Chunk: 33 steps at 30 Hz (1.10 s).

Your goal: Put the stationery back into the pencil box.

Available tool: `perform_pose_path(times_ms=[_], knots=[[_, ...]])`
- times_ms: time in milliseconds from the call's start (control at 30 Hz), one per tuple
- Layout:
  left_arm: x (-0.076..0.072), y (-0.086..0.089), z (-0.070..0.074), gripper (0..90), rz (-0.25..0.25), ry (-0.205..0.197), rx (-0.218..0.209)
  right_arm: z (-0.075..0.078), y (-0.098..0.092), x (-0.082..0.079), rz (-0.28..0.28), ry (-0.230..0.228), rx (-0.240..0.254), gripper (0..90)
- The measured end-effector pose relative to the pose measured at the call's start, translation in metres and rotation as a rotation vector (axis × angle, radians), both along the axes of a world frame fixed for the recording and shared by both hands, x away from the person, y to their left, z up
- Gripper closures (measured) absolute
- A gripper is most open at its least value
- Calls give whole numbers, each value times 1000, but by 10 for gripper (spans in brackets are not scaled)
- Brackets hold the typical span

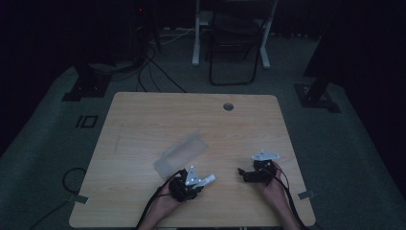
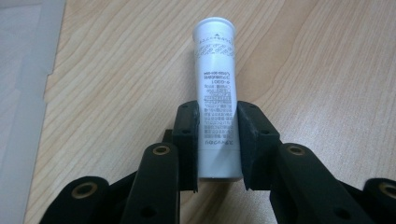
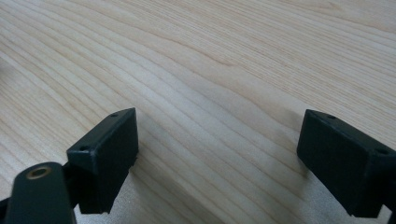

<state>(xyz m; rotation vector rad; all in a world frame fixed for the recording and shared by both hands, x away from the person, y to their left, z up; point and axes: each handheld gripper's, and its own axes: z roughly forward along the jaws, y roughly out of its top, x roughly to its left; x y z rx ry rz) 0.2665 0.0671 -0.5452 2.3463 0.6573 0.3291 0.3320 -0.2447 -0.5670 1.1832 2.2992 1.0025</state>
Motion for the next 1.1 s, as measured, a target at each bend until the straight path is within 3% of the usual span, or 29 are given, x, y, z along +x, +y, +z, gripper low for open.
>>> perform_pose_path(times_ms=[1100], knots=[[-4,5,20,714,5,-62,-39,0,0,0,0,0,0,127]])
